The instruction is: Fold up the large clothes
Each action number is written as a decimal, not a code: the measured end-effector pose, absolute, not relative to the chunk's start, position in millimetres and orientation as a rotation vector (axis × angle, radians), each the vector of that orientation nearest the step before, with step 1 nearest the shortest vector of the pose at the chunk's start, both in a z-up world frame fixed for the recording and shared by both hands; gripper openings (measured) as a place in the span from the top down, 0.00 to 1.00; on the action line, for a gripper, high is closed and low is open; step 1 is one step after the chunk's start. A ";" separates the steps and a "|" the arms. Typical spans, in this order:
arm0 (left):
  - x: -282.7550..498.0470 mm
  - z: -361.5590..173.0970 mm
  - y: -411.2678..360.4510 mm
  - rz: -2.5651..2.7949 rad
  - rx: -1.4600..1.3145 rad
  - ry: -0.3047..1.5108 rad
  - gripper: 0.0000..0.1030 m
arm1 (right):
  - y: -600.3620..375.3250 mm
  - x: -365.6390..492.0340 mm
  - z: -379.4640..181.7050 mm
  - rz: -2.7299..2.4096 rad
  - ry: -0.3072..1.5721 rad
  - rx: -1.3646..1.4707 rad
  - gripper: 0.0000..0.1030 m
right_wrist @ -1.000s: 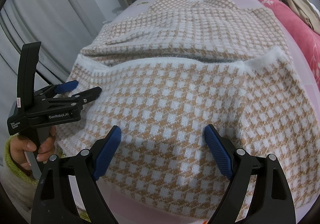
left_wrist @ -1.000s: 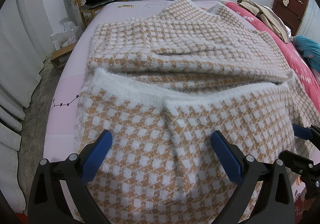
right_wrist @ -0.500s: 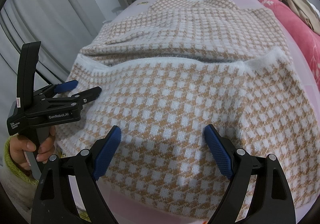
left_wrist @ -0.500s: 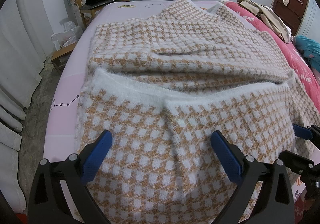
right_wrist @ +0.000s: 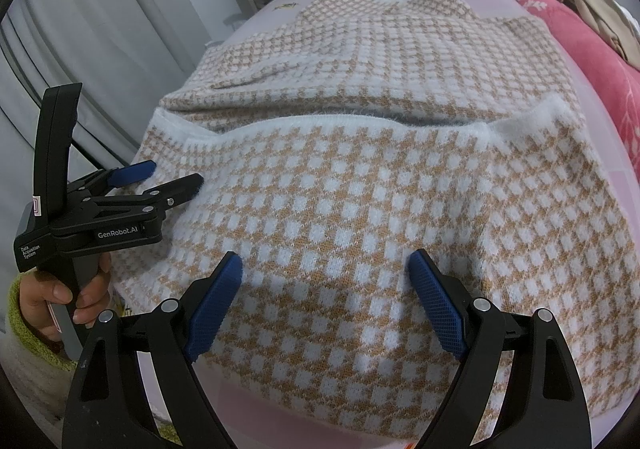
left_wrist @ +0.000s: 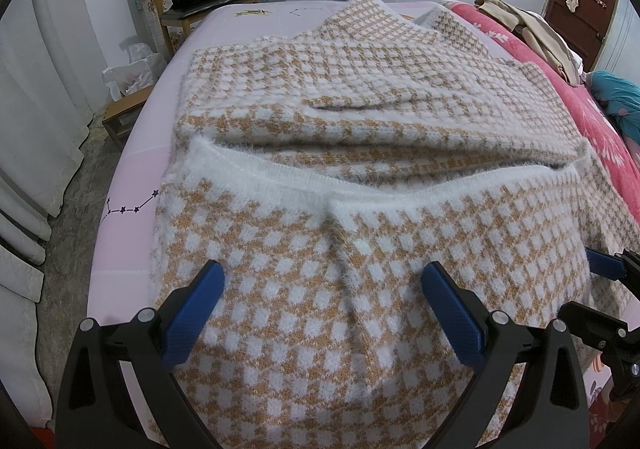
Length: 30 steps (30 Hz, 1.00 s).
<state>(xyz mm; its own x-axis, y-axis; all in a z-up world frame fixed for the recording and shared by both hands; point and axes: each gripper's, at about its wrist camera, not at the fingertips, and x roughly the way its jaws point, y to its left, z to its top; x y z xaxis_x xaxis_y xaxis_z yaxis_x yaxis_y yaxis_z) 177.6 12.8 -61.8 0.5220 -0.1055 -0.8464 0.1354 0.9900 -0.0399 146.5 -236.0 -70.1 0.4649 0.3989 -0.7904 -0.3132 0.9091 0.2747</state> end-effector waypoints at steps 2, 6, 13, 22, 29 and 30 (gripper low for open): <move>177.4 -61.6 13.0 -0.144 0.033 1.012 0.05 | -235.7 146.7 -69.6 0.438 0.995 0.095 0.21; 177.6 -61.4 12.7 -0.144 0.033 1.012 0.05 | -235.9 146.6 -70.1 0.439 0.995 0.095 0.21; 175.7 -58.8 14.3 -0.153 0.016 1.010 0.05 | -235.2 146.9 -69.8 0.439 0.999 0.101 0.21; 163.3 -19.3 23.5 -0.177 0.047 0.915 0.05 | -243.2 150.2 -45.8 0.468 0.957 0.112 0.21; 178.5 33.1 36.0 -0.190 0.039 0.839 0.05 | -244.4 158.9 -2.4 0.501 0.877 0.089 0.21; 181.9 40.0 37.7 -0.191 0.045 0.828 0.05 | -246.4 162.0 4.3 0.504 0.864 0.086 0.21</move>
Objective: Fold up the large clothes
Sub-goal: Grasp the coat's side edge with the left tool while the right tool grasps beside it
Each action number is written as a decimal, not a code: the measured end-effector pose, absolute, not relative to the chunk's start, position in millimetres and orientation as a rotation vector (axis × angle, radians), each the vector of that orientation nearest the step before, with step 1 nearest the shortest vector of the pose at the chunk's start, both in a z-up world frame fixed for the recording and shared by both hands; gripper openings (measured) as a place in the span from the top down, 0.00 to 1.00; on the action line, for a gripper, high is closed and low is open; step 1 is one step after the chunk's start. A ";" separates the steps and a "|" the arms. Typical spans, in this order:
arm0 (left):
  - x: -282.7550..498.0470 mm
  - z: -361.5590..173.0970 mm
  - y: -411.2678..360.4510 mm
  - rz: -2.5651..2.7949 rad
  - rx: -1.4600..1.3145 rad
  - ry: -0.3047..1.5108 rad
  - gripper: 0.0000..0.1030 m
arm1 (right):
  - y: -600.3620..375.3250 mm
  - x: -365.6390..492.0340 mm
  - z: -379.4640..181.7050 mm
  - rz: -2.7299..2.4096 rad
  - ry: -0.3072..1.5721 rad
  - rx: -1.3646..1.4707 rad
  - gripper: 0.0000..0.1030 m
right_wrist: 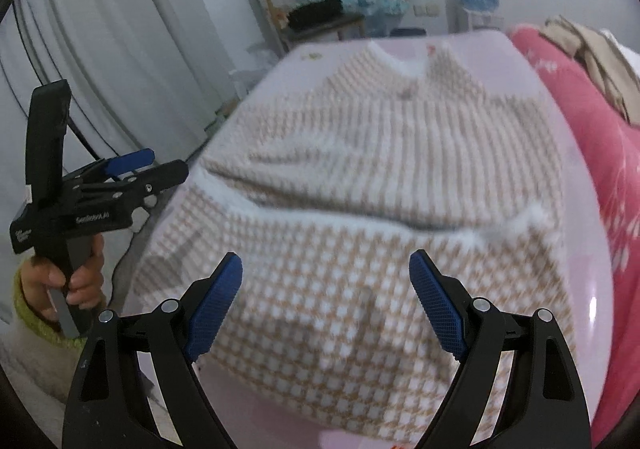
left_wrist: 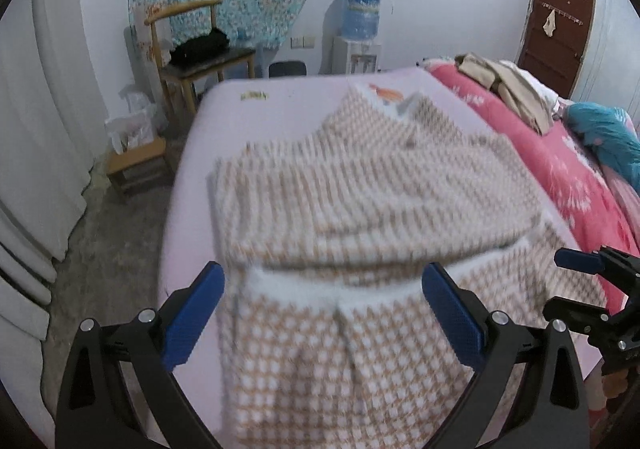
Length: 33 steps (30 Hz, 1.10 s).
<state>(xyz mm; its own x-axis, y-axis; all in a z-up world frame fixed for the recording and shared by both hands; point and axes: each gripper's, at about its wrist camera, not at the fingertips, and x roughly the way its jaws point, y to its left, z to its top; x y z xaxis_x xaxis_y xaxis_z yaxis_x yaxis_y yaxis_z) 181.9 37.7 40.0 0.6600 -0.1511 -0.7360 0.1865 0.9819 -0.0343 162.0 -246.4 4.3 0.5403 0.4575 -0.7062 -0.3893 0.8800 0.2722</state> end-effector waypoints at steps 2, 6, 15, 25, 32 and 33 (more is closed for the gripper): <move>188.6 51.1 37.4 -0.195 0.059 0.812 0.05 | -247.5 168.7 13.3 0.511 0.850 0.082 0.21; 206.4 69.9 34.4 -0.219 0.076 0.795 0.05 | -256.0 187.8 30.2 0.532 0.848 0.097 0.21; 278.8 93.7 20.9 -0.198 0.180 0.750 0.05 | -276.6 265.8 63.5 0.486 0.826 0.051 0.21; 402.1 65.0 -26.3 -0.274 0.084 0.900 0.06 | -271.6 387.0 45.9 0.414 0.839 -0.033 0.21; 459.1 29.7 -67.7 -0.243 0.035 0.948 0.09 | -287.9 467.8 27.4 0.362 0.931 0.105 0.25; 465.6 25.1 -71.3 -0.236 0.028 0.955 0.11 | -290.6 477.8 22.9 0.366 0.958 0.142 0.26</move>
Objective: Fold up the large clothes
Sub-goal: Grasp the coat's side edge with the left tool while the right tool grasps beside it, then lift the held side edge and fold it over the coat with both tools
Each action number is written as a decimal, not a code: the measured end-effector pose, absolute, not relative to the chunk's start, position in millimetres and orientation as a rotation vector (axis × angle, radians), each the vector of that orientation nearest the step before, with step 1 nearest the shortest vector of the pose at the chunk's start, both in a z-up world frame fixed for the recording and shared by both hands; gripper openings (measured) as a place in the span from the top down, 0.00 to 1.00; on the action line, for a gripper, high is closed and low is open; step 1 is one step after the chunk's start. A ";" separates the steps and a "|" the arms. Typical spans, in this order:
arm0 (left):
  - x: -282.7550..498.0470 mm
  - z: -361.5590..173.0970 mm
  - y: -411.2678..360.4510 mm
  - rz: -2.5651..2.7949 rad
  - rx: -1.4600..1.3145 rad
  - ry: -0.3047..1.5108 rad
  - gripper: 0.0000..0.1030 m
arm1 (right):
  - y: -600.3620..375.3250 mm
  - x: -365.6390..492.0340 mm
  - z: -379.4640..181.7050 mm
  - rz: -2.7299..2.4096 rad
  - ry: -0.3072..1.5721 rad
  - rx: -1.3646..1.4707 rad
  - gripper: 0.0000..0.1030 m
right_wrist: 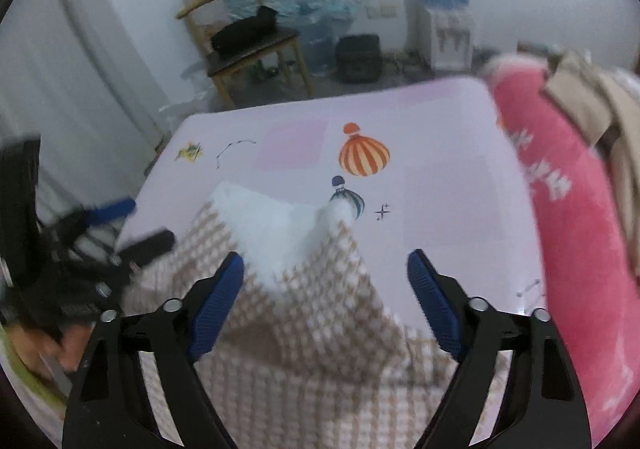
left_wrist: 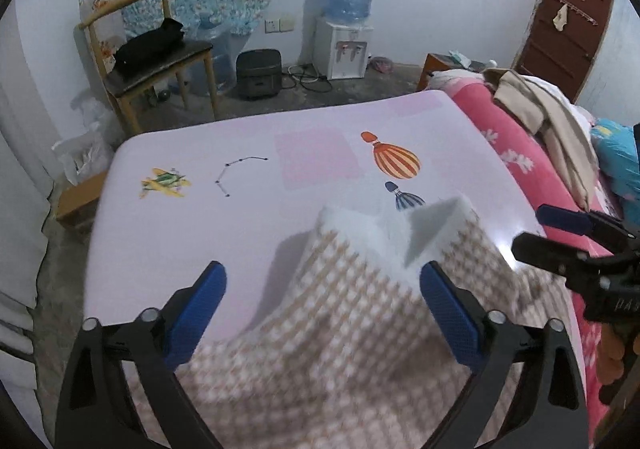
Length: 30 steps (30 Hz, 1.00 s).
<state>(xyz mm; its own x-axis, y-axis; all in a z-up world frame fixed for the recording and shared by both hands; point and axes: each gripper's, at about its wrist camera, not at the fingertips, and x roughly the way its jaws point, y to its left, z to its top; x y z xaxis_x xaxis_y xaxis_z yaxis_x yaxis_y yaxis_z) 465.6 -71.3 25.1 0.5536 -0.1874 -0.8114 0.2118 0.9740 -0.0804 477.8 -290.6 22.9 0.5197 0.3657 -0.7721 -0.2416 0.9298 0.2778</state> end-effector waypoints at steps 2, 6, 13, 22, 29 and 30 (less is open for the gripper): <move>477.1 16.7 -75.5 -0.234 0.009 0.974 0.15 | -293.6 492.8 14.4 0.374 1.001 0.202 0.33; 498.9 4.7 -77.8 -0.203 -0.016 0.997 0.27 | -289.8 514.4 2.0 0.375 1.064 0.254 0.41; 516.6 -9.5 -85.1 -0.156 0.018 1.006 0.38 | -283.4 535.3 -17.7 0.351 1.143 0.283 0.70; 521.5 -18.3 -89.3 -0.192 0.014 1.049 0.77 | -283.2 523.9 -14.2 0.367 1.113 0.234 0.90; 485.5 14.9 -94.1 -0.254 0.107 0.956 0.89 | -284.6 489.5 15.2 0.427 1.046 0.177 0.91; 477.9 21.7 -92.5 -0.266 0.117 0.945 0.89 | -286.2 480.2 21.5 0.438 1.032 0.166 0.91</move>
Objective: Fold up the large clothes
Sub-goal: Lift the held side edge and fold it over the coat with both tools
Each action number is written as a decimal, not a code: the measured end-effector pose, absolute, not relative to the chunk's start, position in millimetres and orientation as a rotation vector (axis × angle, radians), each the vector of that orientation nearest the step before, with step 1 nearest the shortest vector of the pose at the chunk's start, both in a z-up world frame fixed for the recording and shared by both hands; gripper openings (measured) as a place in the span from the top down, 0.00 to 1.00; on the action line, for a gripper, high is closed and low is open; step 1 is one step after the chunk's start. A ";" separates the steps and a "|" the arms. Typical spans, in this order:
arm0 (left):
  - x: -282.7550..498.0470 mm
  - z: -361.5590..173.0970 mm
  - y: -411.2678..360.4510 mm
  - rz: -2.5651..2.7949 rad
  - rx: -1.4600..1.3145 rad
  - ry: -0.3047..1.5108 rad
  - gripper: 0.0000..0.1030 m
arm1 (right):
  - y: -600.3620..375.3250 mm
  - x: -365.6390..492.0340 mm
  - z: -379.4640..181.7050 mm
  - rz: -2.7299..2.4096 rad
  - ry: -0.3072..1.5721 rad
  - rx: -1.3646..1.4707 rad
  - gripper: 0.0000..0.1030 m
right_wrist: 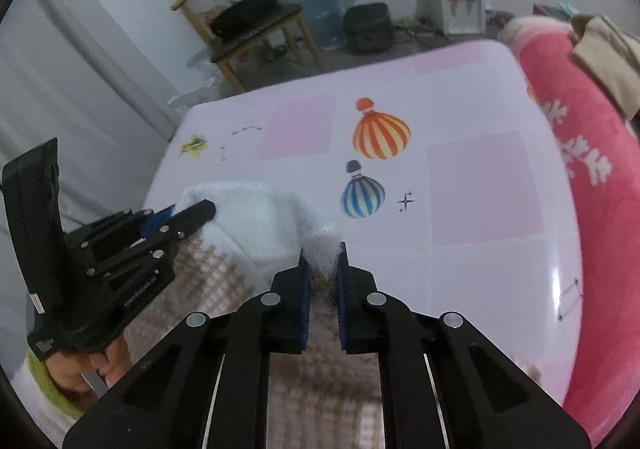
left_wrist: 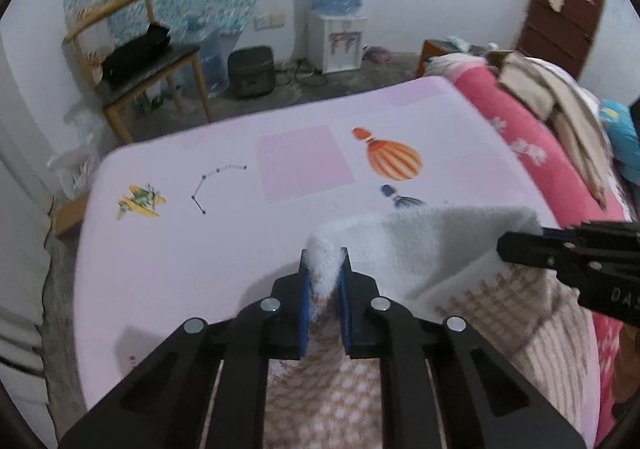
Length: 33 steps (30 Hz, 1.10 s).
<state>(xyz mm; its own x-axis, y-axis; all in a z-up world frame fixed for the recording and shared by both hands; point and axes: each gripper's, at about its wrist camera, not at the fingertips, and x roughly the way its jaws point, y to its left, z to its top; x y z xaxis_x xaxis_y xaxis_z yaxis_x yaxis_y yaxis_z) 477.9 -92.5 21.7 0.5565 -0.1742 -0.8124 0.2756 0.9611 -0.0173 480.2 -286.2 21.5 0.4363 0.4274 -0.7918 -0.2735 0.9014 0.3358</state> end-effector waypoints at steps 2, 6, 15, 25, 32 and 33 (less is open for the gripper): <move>462.8 34.4 -88.7 -0.293 0.135 0.923 0.89 | -287.4 466.4 29.4 0.455 1.012 0.146 0.91; 413.0 59.3 -79.0 -0.367 0.210 0.861 0.89 | -287.6 429.9 42.9 0.510 0.966 0.082 0.91; 318.3 27.1 -61.0 -0.451 0.312 0.973 0.86 | -272.8 329.4 1.8 0.514 0.936 -0.219 0.89; 290.6 21.9 -10.8 -0.503 0.111 1.046 0.71 | -292.4 295.8 20.1 0.529 0.886 -0.158 0.66; 301.6 50.3 5.7 -0.438 0.058 0.911 0.71 | -278.7 320.7 53.8 0.654 0.812 0.038 0.71; 305.2 52.2 2.9 -0.432 0.054 0.890 0.71 | -270.5 329.8 46.1 0.664 0.837 0.043 0.73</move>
